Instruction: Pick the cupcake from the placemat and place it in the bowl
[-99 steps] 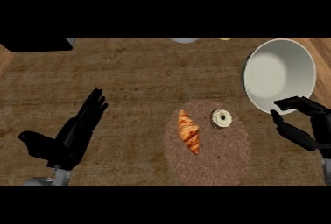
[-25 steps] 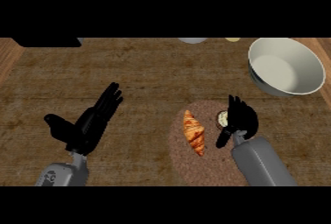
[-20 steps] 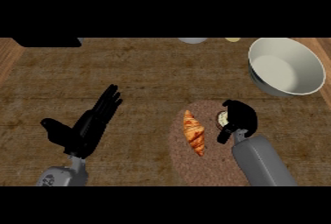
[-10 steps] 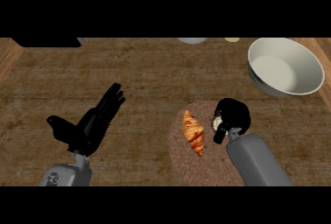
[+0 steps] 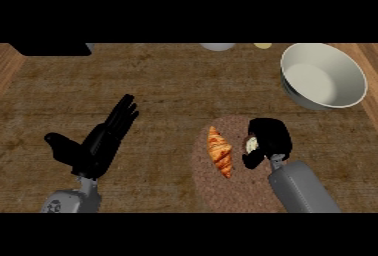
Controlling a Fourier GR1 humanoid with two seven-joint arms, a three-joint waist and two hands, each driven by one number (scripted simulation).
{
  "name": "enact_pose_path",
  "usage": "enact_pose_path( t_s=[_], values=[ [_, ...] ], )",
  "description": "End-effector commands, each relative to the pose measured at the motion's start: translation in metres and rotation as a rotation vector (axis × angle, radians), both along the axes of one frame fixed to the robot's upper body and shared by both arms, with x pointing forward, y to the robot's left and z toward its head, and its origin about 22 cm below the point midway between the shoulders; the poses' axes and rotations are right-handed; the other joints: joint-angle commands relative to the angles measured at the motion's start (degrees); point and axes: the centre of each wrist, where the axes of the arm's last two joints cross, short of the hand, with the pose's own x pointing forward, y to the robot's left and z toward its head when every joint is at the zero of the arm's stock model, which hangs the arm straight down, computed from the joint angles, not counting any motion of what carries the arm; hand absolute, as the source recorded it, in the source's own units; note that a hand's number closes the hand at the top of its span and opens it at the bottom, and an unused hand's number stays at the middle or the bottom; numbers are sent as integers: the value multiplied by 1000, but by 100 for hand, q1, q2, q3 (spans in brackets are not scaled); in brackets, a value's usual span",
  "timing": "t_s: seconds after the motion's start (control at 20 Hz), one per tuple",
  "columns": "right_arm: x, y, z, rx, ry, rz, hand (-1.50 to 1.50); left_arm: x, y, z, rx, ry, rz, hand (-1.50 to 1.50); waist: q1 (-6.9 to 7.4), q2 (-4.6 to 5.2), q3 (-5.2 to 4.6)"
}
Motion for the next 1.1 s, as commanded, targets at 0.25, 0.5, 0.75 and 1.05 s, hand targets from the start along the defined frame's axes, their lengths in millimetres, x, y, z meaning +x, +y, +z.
enact_pose_path(
  t_s=[0.25,0.5,0.75,1.05],
  values=[
    [-59,-108,18,-60,-57,579,150,-9,-3,-1,-14,15,18,0,-141,2,25],
    [-76,-147,89,89,-203,605,150,-13,3,-5,-19,30,27,0,-174,-5,20],
    [-93,-159,167,137,-390,598,150,-6,12,-8,8,26,37,0,-239,-10,10],
    [-111,-184,222,160,-473,495,150,-4,-3,-4,-17,17,12,0,-53,35,18]
  ],
)
